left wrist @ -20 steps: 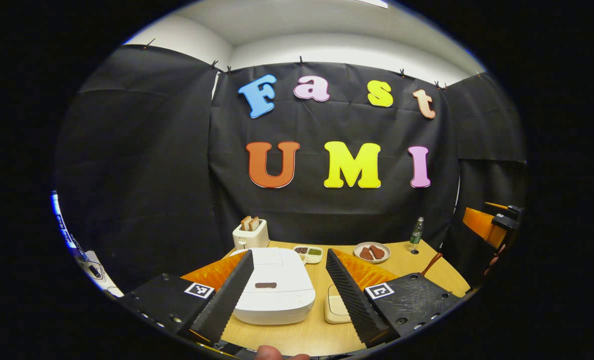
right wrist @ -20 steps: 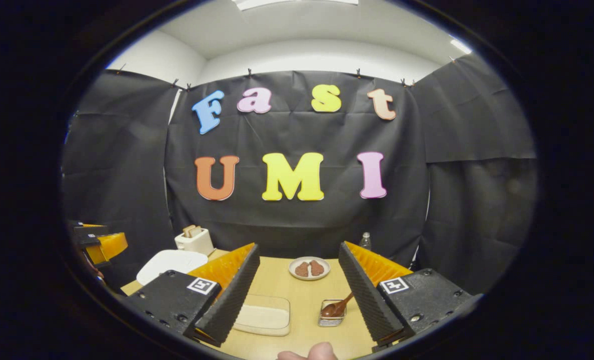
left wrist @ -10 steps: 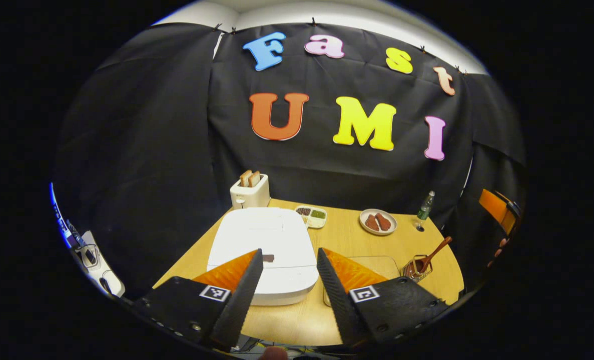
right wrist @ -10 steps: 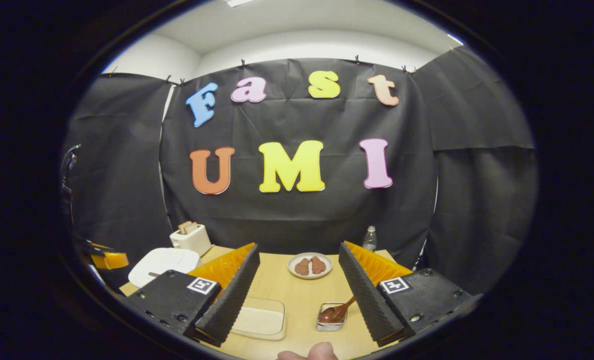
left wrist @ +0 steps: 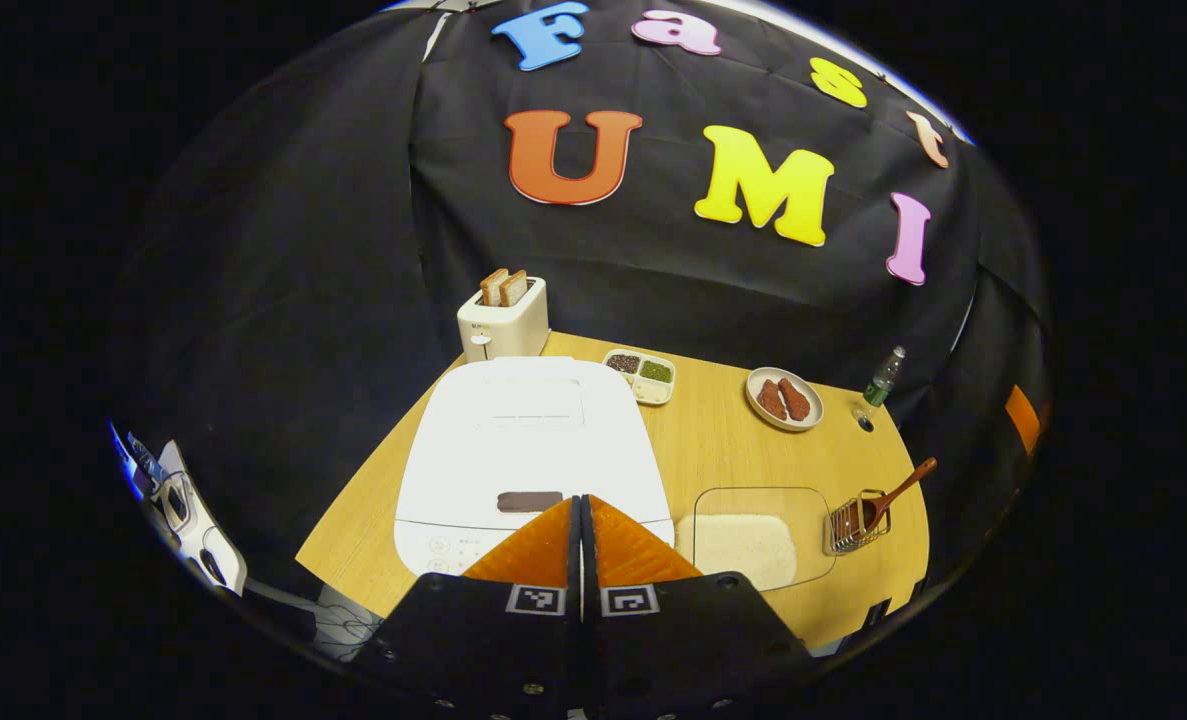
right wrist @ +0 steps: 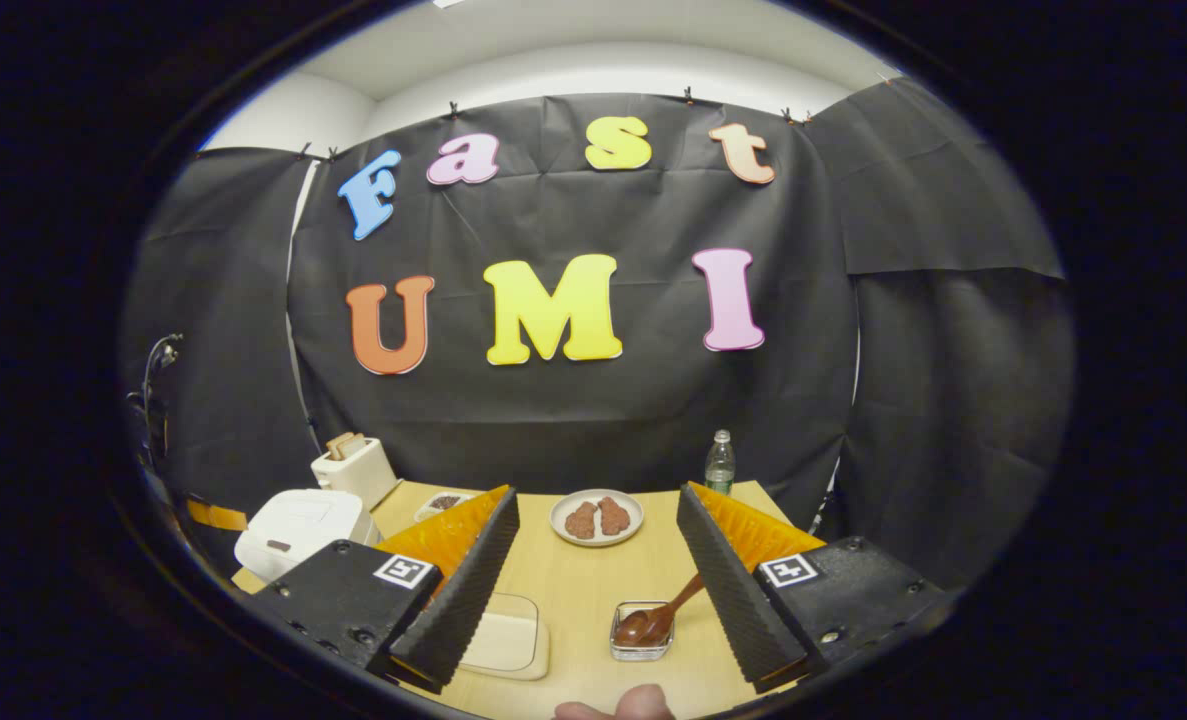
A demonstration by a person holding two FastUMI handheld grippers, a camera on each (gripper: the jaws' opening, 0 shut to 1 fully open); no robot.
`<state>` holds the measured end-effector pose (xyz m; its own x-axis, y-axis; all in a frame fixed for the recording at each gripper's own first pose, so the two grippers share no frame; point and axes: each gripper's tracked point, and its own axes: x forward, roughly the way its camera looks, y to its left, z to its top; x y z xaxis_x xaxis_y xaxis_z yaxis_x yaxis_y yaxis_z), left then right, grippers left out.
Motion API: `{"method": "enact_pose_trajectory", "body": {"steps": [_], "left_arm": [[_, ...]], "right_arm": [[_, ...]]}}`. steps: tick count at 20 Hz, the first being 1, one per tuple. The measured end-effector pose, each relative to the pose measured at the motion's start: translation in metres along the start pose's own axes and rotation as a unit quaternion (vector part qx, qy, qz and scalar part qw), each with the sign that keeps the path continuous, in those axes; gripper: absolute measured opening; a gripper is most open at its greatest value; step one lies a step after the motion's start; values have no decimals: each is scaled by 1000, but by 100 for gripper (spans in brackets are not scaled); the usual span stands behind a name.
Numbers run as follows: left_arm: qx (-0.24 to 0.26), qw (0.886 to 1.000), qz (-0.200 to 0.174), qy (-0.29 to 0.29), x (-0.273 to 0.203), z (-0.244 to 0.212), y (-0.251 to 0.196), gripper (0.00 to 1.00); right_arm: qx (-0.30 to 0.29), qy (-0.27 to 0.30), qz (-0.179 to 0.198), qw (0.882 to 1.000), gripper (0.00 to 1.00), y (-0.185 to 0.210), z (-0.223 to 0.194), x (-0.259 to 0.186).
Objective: Close the left gripper, press the button to open the rice cooker; take a wooden spoon from the chopstick holder with the right hand, scoop a spoonful of rice and pour it into the rice cooker, then put the wooden spoon back into the chopstick holder.
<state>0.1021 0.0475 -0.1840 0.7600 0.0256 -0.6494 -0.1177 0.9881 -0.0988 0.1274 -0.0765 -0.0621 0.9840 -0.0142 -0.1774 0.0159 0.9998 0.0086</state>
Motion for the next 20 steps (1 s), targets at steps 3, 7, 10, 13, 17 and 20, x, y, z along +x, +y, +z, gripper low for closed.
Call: {"method": "enact_pose_trajectory", "body": {"steps": [3, 7, 10, 13, 17, 20], "left_arm": [[-15, 1000, 7, 18, 26, -2, 14, 0], [-27, 999, 16, 37, 55, -10, 26, 0], [-34, 998, 17, 48, 64, -23, 28, 0], [-33, 998, 17, 43, 68, -22, 30, 0], [-33, 997, 16, 68, 70, -42, 29, 0], [-46, 997, 15, 61, 69, -36, 29, 0]], "right_arm": [[1, 8, -11, 1000, 100, -9, -8, 3], [2, 31, -14, 999, 100, -11, -22, 5], [-4, 34, -16, 999, 100, -11, -23, 4], [-9, 37, -16, 999, 100, -9, -25, 2], [-9, 40, -11, 999, 100, -3, -28, -2], [-12, 35, -3, 999, 100, 4, -25, -7]]}}
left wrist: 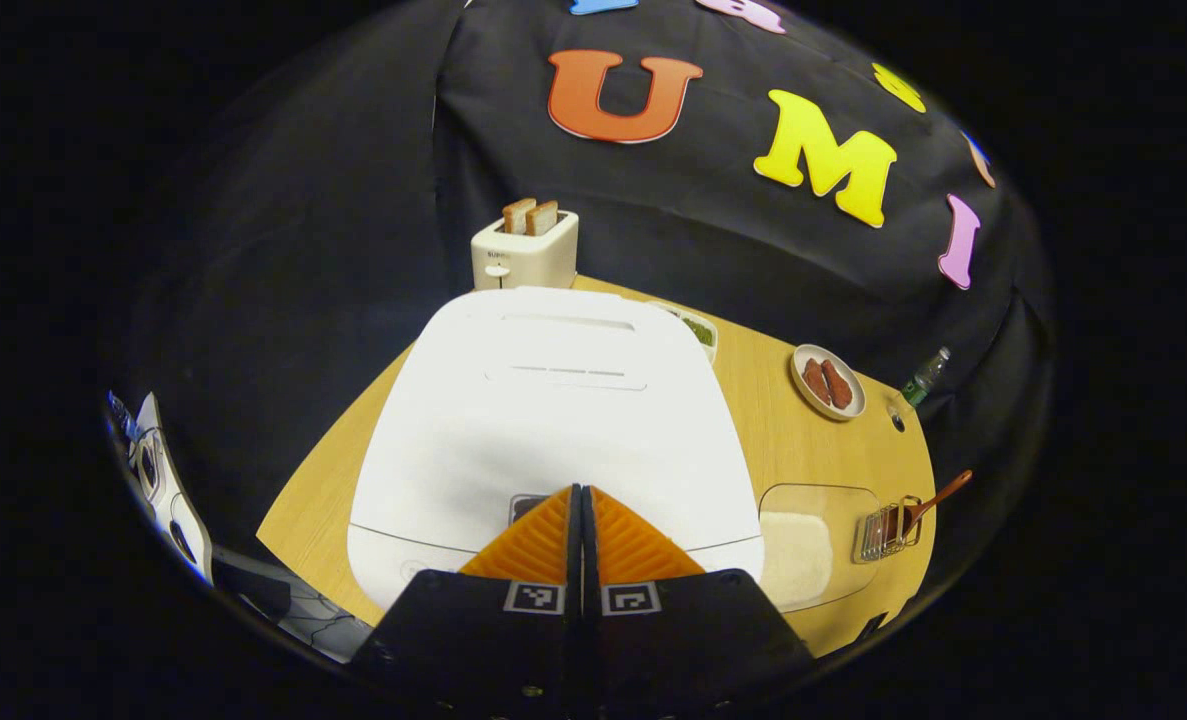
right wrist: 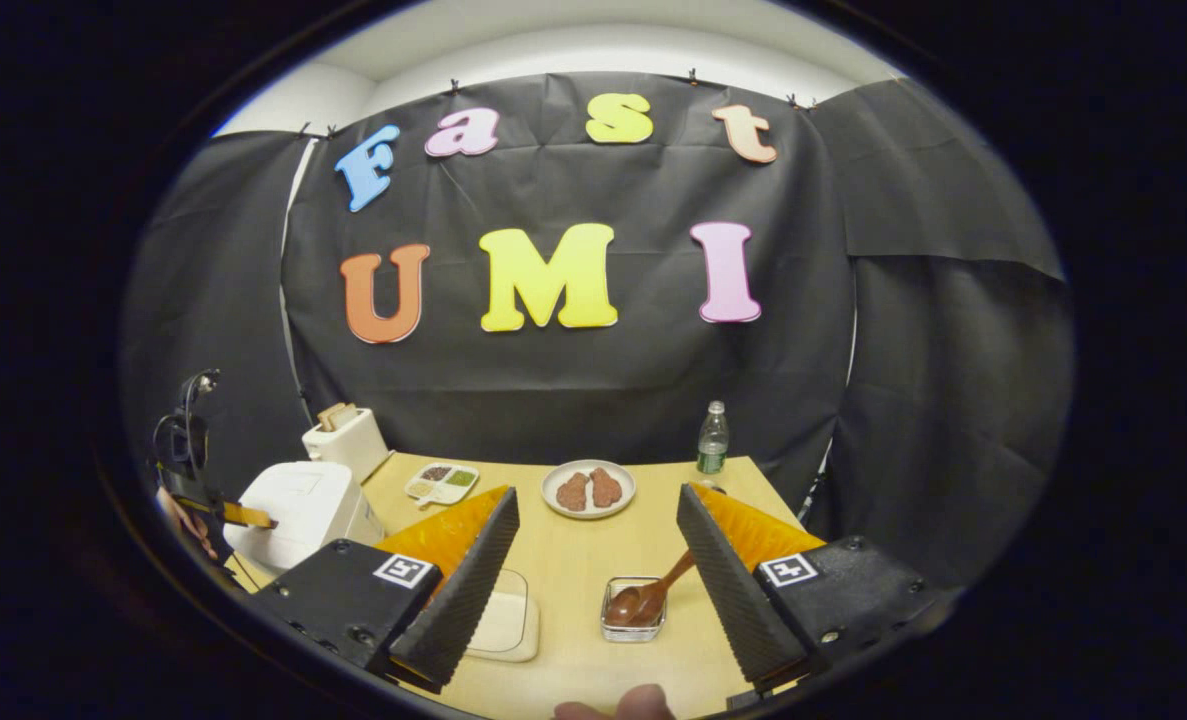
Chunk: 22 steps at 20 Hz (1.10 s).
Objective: Close the left gripper, press the button to open the rice cooker; take a wooden spoon from the chopstick holder with the right hand, scoop a spoonful of rice and pour it into the rice cooker, then put the wooden spoon back into the chopstick holder.
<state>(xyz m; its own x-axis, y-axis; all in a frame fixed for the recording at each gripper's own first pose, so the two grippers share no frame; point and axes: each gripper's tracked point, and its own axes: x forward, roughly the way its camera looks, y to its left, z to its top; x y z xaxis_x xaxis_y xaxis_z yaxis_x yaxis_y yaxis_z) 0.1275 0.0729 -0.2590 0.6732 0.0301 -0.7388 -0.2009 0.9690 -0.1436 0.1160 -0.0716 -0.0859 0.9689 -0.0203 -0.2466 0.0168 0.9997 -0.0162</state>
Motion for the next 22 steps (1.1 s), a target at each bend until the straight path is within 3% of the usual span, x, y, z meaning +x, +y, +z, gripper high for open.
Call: {"method": "enact_pose_trajectory", "body": {"steps": [3, 6, 11, 15, 22], "left_arm": [[15, 1000, -4, -17, -7, 8, -2, 0], [31, 996, -2, -83, -23, 41, -6, 1], [37, 979, 0, -200, -56, 114, -13, 1], [59, 965, -2, -255, -70, 155, -16, 1], [53, 954, -16, -295, -112, 157, -39, 0]], "right_arm": [[-7, -9, 2, 1000, 100, 0, 8, -7], [-12, -24, -5, 1000, 100, -6, 16, -18], [-10, -27, -11, 1000, 100, -14, 18, -32], [-9, -31, -14, 999, 100, -21, 20, -43], [-2, -34, -17, 999, 100, -32, 16, -53]]}}
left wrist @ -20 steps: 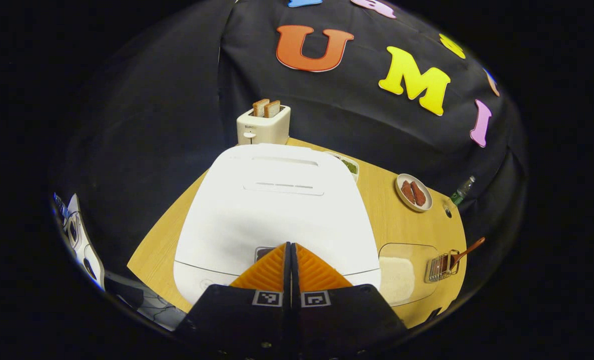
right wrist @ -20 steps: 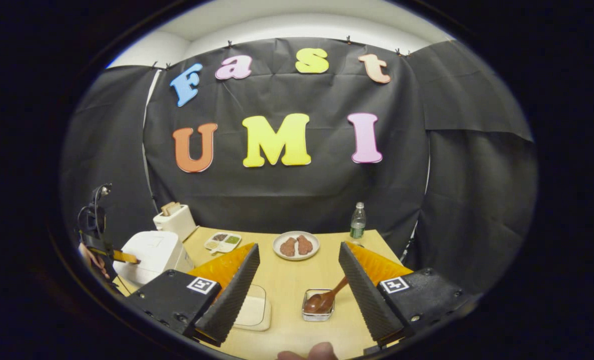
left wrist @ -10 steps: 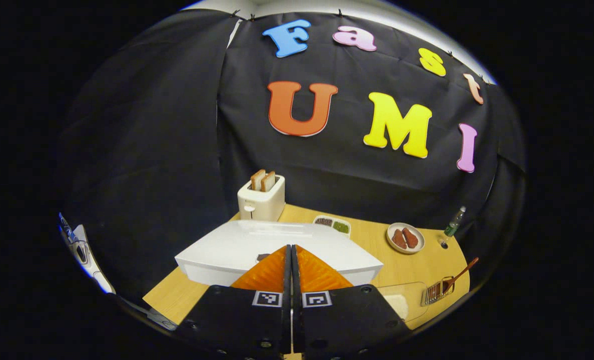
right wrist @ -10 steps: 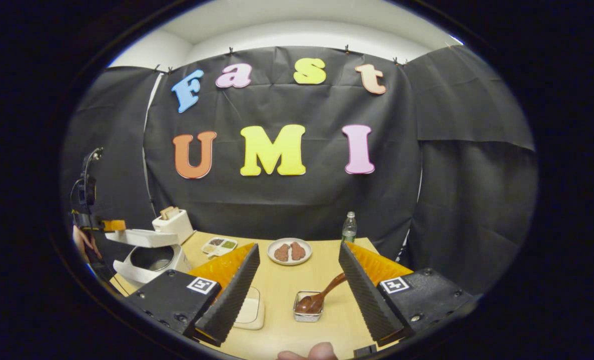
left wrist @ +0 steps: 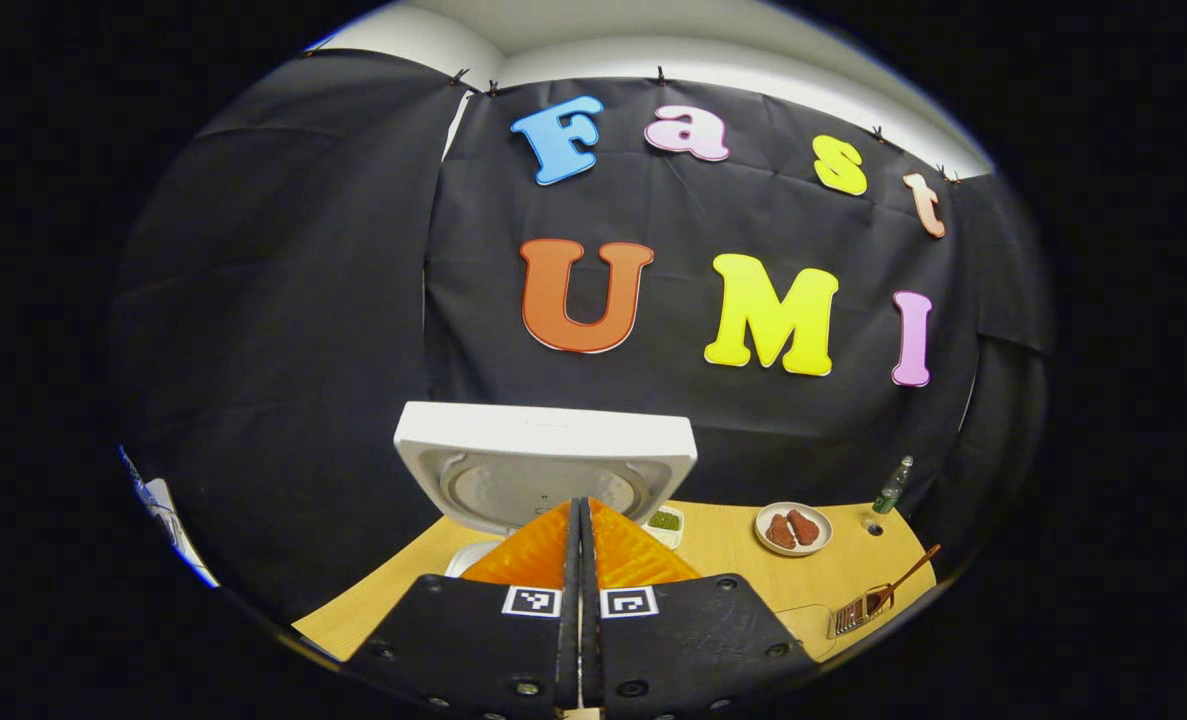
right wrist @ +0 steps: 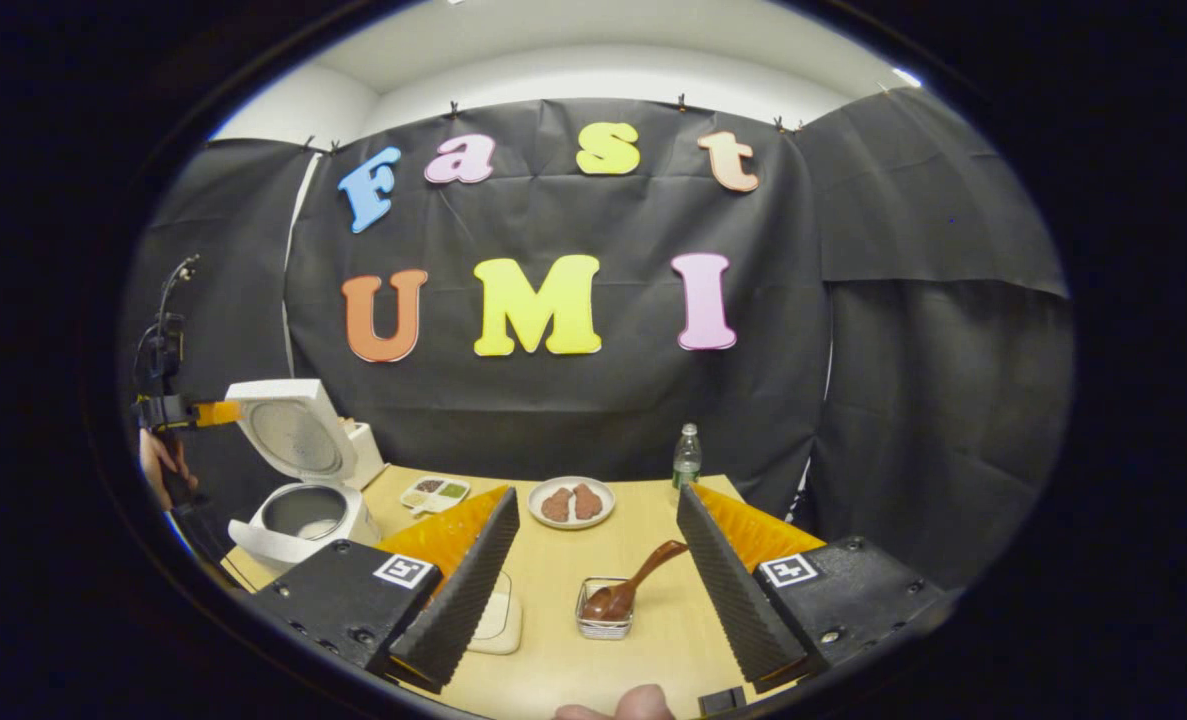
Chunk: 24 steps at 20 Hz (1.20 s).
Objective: Close the left gripper, press the button to open the rice cooker; take a wooden spoon from the chopstick holder with the right hand, scoop a spoonful of rice and pour it into the rice cooker, then put the wooden spoon back into the chopstick holder.
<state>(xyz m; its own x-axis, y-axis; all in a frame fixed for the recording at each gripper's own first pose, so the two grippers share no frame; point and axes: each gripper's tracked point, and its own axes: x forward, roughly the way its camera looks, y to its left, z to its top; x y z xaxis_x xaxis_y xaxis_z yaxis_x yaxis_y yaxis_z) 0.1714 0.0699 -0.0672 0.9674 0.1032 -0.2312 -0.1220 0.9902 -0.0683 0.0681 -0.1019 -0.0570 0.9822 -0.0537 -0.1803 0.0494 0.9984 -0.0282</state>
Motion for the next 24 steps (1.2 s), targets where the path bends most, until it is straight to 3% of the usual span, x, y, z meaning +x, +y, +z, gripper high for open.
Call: {"method": "enact_pose_trajectory", "body": {"steps": [2, 3, 4, 5, 6, 7, 16, 17, 18, 22, 24], "left_arm": [[1, 1000, -12, -4, -15, 3, -10, 11], [4, 1000, -13, -12, -22, 8, -12, 29], [9, 1000, -15, -23, -28, 13, -12, 35], [18, 999, -15, -32, -35, 17, -14, 54], [28, 999, -16, -38, -41, 17, -16, 56], [37, 998, -12, -43, -47, 17, -16, 99], [43, 995, -40, -85, -94, 27, -51, 96], [51, 994, -42, -86, -98, 27, -53, 100], [56, 994, -41, -84, -102, 24, -53, 96], [55, 995, -44, -74, -114, 21, -61, 100], [49, 995, -39, -71, -117, 21, -65, 96]], "right_arm": [[2, 1, -1, 1000, 100, -2, -3, -2], [3, 2, -2, 1000, 100, -3, -5, -3], [4, 4, -3, 1000, 100, -5, -6, -3], [4, 6, -5, 1000, 100, -7, -8, -4], [4, 7, -5, 1000, 100, -8, -9, -6], [4, 9, -7, 1000, 100, -11, -11, -7], [-2, 29, -18, 999, 100, -31, -28, -10], [4, 32, -17, 999, 100, -33, -32, -9], [11, 36, -17, 999, 100, -35, -35, -6], [24, 63, -15, 998, 100, -44, -62, 14], [31, 77, -12, 996, 100, -49, -76, 29]]}}
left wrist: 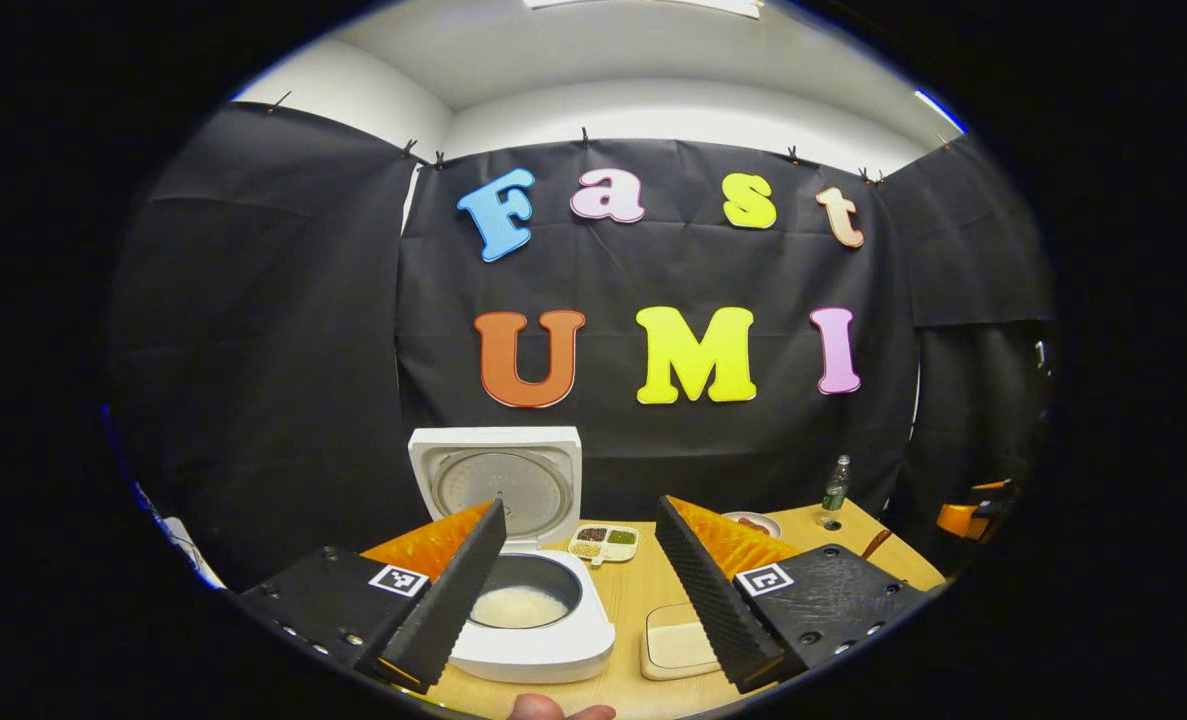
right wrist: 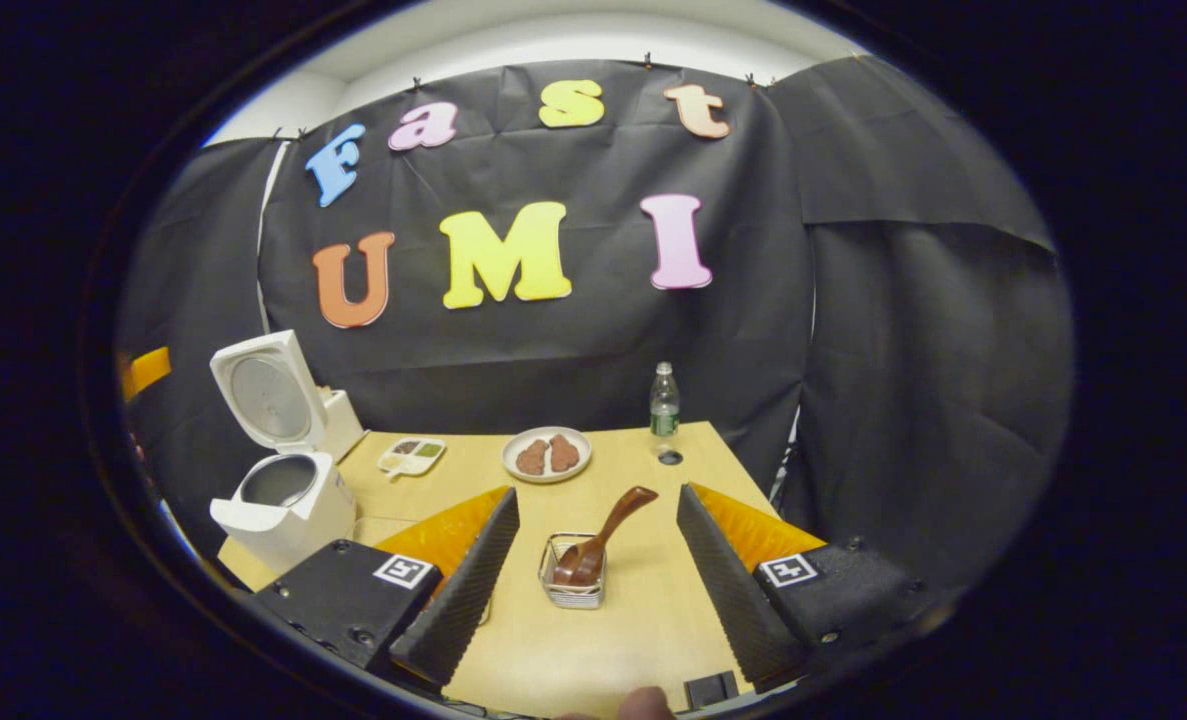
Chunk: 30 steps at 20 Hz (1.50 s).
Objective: Close the left gripper, press the button to open the rice cooker; take a wooden spoon from the chopstick holder with the right hand, scoop a spoonful of rice and pour it into the rice cooker, then put the wooden spoon back into the chopstick holder.
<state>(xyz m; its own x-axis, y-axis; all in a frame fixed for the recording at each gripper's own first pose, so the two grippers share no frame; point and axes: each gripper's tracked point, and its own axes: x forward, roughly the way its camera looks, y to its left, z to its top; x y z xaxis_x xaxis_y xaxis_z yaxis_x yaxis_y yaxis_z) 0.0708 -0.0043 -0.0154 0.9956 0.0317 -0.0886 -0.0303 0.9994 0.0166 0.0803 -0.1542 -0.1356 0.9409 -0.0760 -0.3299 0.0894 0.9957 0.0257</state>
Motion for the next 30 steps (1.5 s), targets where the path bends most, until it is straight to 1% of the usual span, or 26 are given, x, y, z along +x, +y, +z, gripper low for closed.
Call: {"method": "enact_pose_trajectory", "body": {"steps": [7, 11, 12, 13, 14, 15, 18, 19, 20, 21, 22, 23, 24, 25, 26, 27, 28, 29, 30], "left_arm": [[-23, 1000, 19, -2, 12, 24, -13, 96], [-15, 999, 31, 9, 22, 22, -16, 96], [-13, 999, 34, 13, 24, 21, -16, 96], [-13, 999, 37, 19, 27, 18, -18, 96], [-12, 999, 40, 24, 30, 16, -19, 96], [-12, 999, 45, 29, 30, 13, -17, 96], [-13, 997, 58, 40, 36, 8, -17, 96], [-11, 997, 63, 45, 43, 4, -20, 96], [-10, 997, 66, 49, 51, -1, -23, 96], [-9, 996, 70, 54, 56, -4, -25, 96], [-9, 995, 73, 60, 58, -9, -26, 96], [-9, 995, 76, 65, 60, -13, -27, 96], [-12, 994, 78, 71, 61, -17, -30, 96], [-16, 994, 79, 75, 62, -19, -32, 96], [-20, 994, 81, 77, 63, -20, -33, 96], [-21, 994, 81, 76, 64, -19, -35, 96], [-22, 994, 79, 75, 64, -19, -36, 96], [-21, 994, 77, 73, 65, -18, -37, 96], [-20, 994, 76, 72, 64, -17, -37, 96]], "right_arm": [[26, 68, 13, 997, 100, -11, -61, 70], [69, 101, 22, 992, 99, -11, -83, 112], [72, 108, 20, 991, 91, -11, -88, 124], [72, 111, 20, 991, 89, -14, -92, 132], [70, 114, 21, 991, 92, -15, -96, 142], [67, 118, 23, 990, 90, -16, -98, 152], [69, 138, 33, 987, 83, -16, -111, 175], [72, 144, 35, 986, 76, -16, -115, 182], [75, 151, 38, 985, 78, -16, -119, 188], [75, 156, 41, 984, 76, -17, -122, 193], [76, 159, 45, 983, 71, -17, -123, 198], [76, 161, 48, 983, 63, -17, -124, 201], [77, 162, 52, 982, 65, -17, -123, 204], [78, 163, 57, 982, 63, -16, -123, 207], [80, 164, 60, 981, 57, -15, -121, 208], [77, 164, 63, 981, 47, -15, -121, 209], [75, 162, 64, 982, 41, -16, -119, 210], [76, 161, 66, 982, 45, -14, -117, 210], [76, 159, 65, 982, 38, -14, -114, 210]]}}
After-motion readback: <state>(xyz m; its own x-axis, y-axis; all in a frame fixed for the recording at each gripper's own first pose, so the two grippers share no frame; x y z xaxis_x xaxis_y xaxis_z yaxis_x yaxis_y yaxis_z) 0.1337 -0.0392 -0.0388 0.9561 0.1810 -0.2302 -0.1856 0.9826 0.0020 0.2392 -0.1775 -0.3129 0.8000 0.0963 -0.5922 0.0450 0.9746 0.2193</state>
